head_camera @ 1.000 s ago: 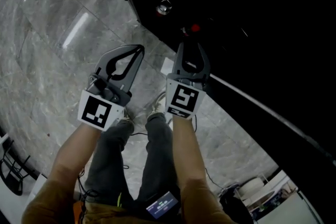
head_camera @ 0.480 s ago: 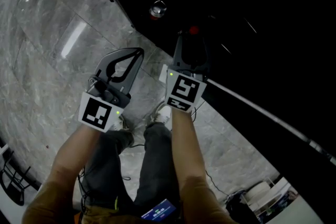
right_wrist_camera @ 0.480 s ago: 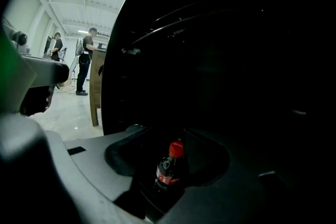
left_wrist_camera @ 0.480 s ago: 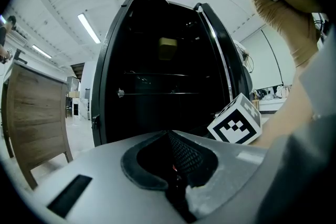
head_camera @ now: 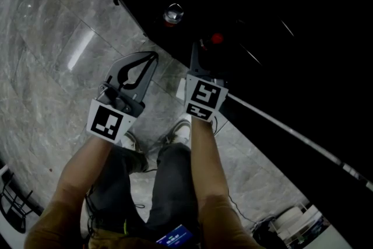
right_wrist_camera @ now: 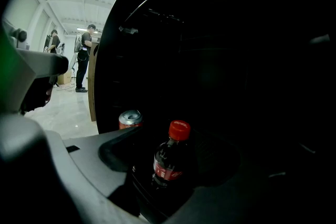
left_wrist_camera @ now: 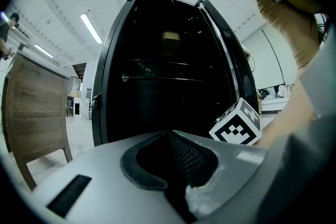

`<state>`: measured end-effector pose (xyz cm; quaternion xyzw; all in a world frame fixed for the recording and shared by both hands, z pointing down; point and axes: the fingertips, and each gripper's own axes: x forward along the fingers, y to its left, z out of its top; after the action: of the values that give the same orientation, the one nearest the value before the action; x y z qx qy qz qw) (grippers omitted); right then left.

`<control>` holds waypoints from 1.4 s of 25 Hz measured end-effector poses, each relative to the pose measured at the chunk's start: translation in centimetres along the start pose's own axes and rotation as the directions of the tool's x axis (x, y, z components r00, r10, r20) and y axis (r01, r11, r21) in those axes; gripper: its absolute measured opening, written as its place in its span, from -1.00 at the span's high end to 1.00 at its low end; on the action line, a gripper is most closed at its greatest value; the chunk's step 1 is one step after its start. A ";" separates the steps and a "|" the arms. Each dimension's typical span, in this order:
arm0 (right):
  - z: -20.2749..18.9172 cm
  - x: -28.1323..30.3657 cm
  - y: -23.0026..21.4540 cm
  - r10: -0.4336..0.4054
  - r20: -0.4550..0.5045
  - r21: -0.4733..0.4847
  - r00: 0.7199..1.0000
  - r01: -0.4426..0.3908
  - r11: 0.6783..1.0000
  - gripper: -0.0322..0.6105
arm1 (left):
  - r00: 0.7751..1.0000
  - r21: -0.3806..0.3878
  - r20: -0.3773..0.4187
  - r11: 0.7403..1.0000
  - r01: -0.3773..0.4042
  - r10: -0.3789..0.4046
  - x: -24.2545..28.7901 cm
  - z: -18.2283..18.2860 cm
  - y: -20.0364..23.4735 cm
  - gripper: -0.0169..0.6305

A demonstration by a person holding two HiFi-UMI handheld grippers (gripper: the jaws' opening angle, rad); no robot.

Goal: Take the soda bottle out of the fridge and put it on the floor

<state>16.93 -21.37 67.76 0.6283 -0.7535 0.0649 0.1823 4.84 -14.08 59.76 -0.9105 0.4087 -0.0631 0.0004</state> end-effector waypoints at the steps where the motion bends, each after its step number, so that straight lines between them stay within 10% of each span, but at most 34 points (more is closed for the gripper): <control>1: -0.4 0.3 0.0 0.000 0.000 -0.001 1.000 0.000 1.000 0.05 | 1.000 -0.007 0.005 1.000 -0.008 0.008 0.2 -0.4 0.2 0.95; 35: -4.7 4.4 1.8 0.143 0.040 -0.028 0.989 -0.142 0.989 -0.03 | 0.998 0.021 0.061 0.999 0.030 -0.031 2.3 -7.6 2.8 0.95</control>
<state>15.48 -23.59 73.89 0.5716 -0.8009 0.0554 0.1692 3.39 -17.31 67.39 -0.9181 0.3940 -0.0390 0.0213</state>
